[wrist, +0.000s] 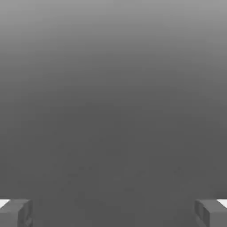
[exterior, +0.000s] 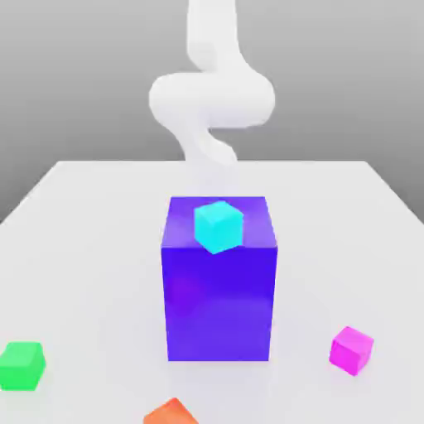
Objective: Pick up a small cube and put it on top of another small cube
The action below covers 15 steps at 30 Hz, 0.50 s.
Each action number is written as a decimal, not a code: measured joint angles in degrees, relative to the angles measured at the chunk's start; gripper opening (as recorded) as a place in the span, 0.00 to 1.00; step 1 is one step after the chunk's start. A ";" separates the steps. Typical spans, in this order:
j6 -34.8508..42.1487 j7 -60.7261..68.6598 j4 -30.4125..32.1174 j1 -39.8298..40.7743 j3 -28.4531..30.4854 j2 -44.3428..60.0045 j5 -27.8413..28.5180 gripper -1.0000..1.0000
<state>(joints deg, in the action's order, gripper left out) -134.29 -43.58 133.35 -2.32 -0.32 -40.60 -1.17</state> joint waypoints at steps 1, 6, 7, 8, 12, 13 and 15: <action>-1.10 0.91 0.68 -1.08 -0.11 2.26 -0.41 0.50; -6.21 5.15 3.86 -5.61 -1.37 12.82 -2.31 0.50; -7.21 5.94 4.48 -6.43 -1.73 14.90 -2.62 0.50; -8.21 6.71 5.11 -7.20 -2.16 16.97 -2.92 0.50; -12.24 9.39 7.60 -10.17 -4.02 25.26 -3.52 0.50; -13.24 9.87 8.23 -10.96 -4.44 27.34 -3.43 0.50; -15.29 10.83 9.49 -12.15 -5.62 31.49 -3.18 0.50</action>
<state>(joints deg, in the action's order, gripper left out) -149.58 -32.75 142.84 -14.47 -5.94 -9.11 -4.36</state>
